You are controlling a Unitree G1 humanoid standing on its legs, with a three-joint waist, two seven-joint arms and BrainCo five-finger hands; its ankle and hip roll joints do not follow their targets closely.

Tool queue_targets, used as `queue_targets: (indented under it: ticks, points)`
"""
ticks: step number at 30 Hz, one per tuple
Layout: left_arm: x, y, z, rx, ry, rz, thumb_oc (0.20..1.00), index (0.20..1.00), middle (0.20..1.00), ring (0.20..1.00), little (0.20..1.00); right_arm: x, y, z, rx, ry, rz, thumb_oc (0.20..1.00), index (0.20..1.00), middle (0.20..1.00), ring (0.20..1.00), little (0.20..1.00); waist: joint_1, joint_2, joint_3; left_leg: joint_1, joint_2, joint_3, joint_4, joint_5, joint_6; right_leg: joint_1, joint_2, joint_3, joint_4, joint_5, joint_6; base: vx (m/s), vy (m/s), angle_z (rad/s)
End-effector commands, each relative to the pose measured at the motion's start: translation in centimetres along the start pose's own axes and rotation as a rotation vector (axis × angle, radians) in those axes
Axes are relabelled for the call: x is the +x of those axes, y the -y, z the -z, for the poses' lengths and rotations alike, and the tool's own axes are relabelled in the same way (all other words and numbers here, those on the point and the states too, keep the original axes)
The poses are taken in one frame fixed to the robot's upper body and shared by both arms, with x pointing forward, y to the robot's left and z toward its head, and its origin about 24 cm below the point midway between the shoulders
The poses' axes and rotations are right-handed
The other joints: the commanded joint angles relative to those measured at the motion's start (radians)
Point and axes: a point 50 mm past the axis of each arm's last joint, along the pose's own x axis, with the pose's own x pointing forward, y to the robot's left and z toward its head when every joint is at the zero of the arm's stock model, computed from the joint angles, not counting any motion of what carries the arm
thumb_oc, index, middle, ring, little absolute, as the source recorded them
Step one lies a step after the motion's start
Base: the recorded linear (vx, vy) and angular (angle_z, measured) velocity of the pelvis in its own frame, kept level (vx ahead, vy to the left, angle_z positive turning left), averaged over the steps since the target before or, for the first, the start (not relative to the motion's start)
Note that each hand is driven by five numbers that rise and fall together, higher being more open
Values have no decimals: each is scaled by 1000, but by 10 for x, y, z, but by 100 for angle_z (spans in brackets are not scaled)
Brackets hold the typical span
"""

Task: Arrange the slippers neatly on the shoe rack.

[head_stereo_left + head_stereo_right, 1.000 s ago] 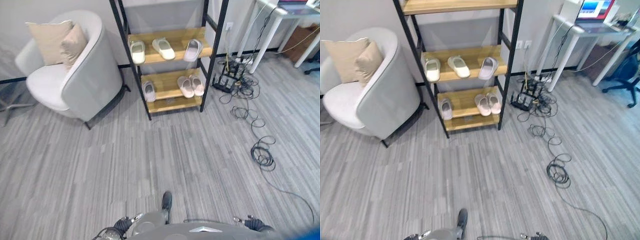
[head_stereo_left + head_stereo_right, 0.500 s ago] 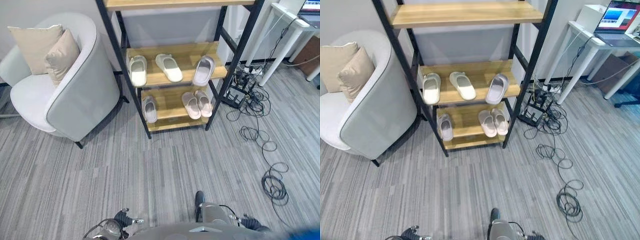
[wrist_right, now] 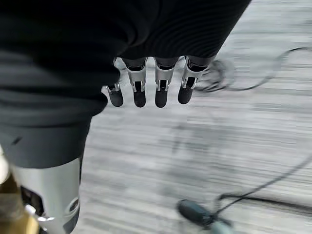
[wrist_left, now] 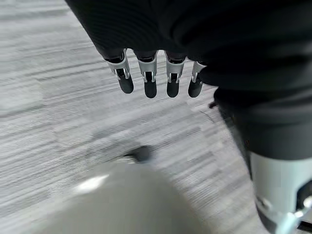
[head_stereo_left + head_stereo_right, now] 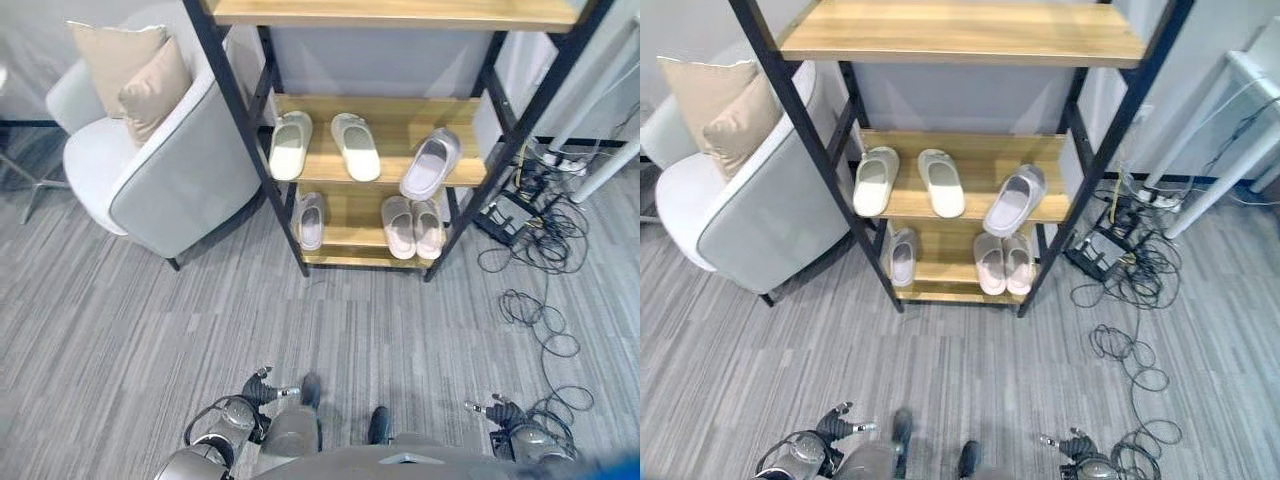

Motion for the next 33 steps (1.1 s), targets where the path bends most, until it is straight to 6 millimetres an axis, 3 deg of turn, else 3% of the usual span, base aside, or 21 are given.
queue_targets:
  ticks: [1,5,10,12,14,15,17,19,22,23,25,33]
  points:
    - [-6,8,26,-31,-97,17,1000,1000,1000,1000,1000,-7,-1,29,-10,-54,-2,1000,1000,1000,1000,1000,15,-17,-57,36,3,-26,27,-17,36,-27,-51,31,163,-68,148,316,235,-7]
    - [-11,5,44,8,-161,24,1000,1000,1000,1000,1000,-7,-13,30,-24,-61,-46,1000,1000,1000,1000,1000,13,-30,-84,79,-28,-27,29,-47,60,-19,-84,58,173,-46,175,225,243,-16]
    - [-8,-4,34,9,-119,0,1000,1000,1000,1000,1000,-10,-19,41,-1,-106,-64,1000,1000,1000,1000,1000,3,-34,-103,107,-62,-5,30,-95,96,-46,-127,96,203,21,219,126,237,-15]
    - [-4,-9,21,10,-69,-17,1000,1000,1000,1000,1000,-9,-17,37,20,-95,-55,1000,1000,1000,1000,1000,-22,-1,-70,133,-65,-4,37,-112,126,-158,-154,87,424,93,225,97,287,-56]
    - [-5,-10,25,24,-82,-18,1000,1000,1000,1000,1000,-9,-15,36,22,-84,-46,1000,1000,1000,1000,1000,-37,11,-54,162,-62,1,43,-135,125,-175,-186,28,391,75,211,133,31,-30]
    - [-6,-8,28,35,-94,-10,1000,1000,1000,1000,1000,-9,-15,38,23,-89,-48,1000,1000,1000,1000,1000,-50,15,-46,173,-55,-6,49,-146,118,-191,-194,29,338,63,208,128,-145,-7]
    - [-8,-5,33,50,-105,-2,1000,1000,1000,1000,1000,-10,-14,40,38,-96,-41,1000,1000,1000,1000,1000,-70,11,-45,184,-57,-23,53,-155,111,-206,-177,107,279,69,215,113,-157,-3]
    - [-8,-4,32,70,-101,11,1000,1000,1000,1000,1000,-10,-11,42,38,-105,-35,1000,1000,1000,1000,1000,-84,7,-48,201,-56,-50,58,-160,100,-211,-121,218,239,56,216,148,-235,57]
    - [-8,0,34,80,-106,24,1000,1000,1000,1000,1000,-11,-9,45,16,-112,-31,1000,1000,1000,1000,1000,-84,-2,-55,202,-50,-69,59,-164,91,-179,-110,217,189,43,206,71,-271,76]
    - [-7,7,28,35,-89,30,1000,1000,1000,1000,1000,-8,-3,33,28,-55,-8,1000,1000,1000,1000,1000,-76,-13,-65,192,-16,-109,45,-136,54,-145,-72,169,145,26,174,46,-360,69]
    - [-7,9,27,35,-84,35,1000,1000,1000,1000,1000,-7,-2,27,28,-27,-4,1000,1000,1000,1000,1000,-75,-14,-66,194,-10,-113,39,-131,51,-139,-66,158,138,23,169,60,-283,72]
    - [-10,15,33,55,-87,34,1000,1000,1000,1000,1000,-8,4,-39,34,291,24,1000,1000,1000,1000,1000,-76,-8,-83,246,10,-125,-21,-108,40,-95,-39,134,119,4,153,66,-64,5]
